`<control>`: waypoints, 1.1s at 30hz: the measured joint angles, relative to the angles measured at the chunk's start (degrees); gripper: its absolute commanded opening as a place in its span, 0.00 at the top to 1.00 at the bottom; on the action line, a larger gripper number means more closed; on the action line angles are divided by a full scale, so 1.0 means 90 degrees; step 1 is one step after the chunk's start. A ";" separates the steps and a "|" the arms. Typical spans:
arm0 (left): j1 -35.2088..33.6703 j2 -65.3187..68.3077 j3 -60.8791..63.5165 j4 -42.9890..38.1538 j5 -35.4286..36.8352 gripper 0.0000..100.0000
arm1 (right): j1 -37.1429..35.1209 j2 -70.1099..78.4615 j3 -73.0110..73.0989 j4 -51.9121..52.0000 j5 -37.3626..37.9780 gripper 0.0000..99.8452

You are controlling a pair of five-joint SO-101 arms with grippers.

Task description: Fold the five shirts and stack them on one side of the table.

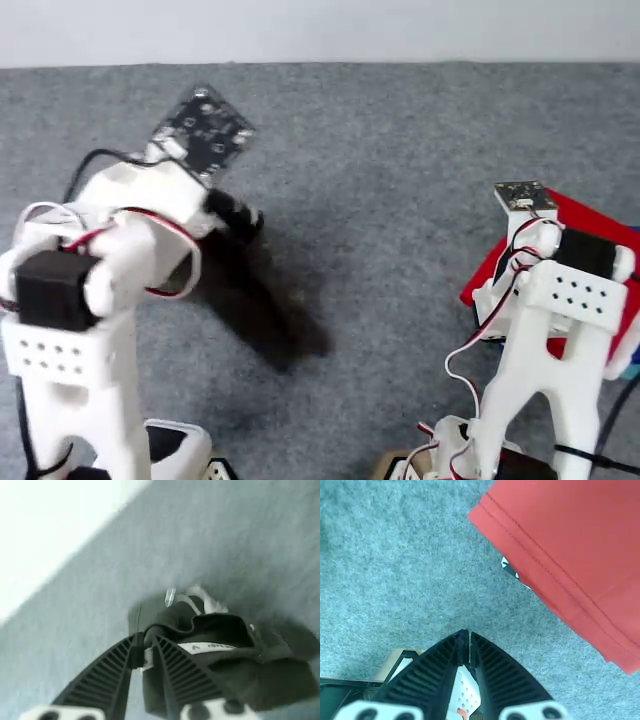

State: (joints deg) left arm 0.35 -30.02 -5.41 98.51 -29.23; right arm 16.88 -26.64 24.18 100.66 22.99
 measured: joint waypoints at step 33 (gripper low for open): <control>0.0381 -0.0215 0.2960 -0.0098 0.0000 0.84 | 0.0000 0.0000 0.0000 0.0000 0.0000 0.99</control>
State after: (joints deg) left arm 3.78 -31.96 21.23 97.63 -29.23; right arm 16.88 -26.64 24.18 100.66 22.99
